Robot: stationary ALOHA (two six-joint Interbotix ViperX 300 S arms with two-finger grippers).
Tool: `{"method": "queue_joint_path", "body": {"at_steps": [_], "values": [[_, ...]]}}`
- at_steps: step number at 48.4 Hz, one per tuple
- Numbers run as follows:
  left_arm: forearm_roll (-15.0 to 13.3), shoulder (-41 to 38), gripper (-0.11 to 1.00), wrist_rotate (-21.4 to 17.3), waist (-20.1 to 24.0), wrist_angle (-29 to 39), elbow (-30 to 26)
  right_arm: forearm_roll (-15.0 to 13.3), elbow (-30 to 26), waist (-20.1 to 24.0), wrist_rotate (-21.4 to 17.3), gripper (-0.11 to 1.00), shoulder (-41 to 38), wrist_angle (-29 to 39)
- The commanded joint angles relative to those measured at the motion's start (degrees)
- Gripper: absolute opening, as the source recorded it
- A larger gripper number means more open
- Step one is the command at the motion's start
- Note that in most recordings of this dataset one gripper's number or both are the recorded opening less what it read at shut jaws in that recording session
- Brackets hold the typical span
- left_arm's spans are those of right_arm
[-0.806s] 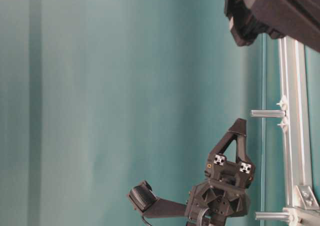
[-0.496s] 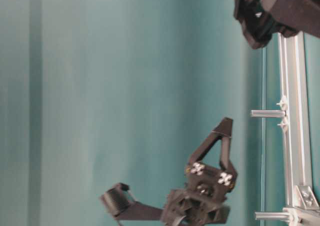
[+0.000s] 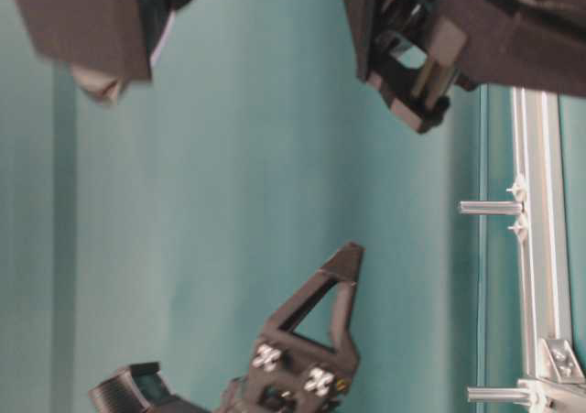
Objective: Move the cable alternately left and right between 8 pins so it hooks onto each one.
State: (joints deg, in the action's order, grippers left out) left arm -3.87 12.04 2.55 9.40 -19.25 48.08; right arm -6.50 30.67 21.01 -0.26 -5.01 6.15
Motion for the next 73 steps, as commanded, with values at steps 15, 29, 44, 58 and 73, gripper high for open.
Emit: {"method": "queue_joint_path", "body": {"at_steps": [15,29,44,58,73], "values": [[0.0,9.1,0.78,4.4,-5.8,10.5,3.0,0.2,-8.3,1.4,-8.1,0.51,-7.2,8.6],[-0.1,20.2,0.78,4.8,-8.9,11.1,10.6,-0.3,-12.0,2.2,-11.5,0.70,-11.9,11.3],[-0.1,29.4,0.78,4.8,-8.9,12.8,16.5,-0.7,-13.2,2.0,-12.1,0.69,-14.8,11.6],[-0.1,37.2,0.78,4.8,-8.9,15.4,20.9,-1.1,-13.4,1.1,-13.6,0.67,-16.8,10.9],[-0.1,44.9,0.78,4.8,-8.3,20.5,23.7,-1.1,-13.4,1.2,-13.8,0.45,-17.1,12.1]]}}
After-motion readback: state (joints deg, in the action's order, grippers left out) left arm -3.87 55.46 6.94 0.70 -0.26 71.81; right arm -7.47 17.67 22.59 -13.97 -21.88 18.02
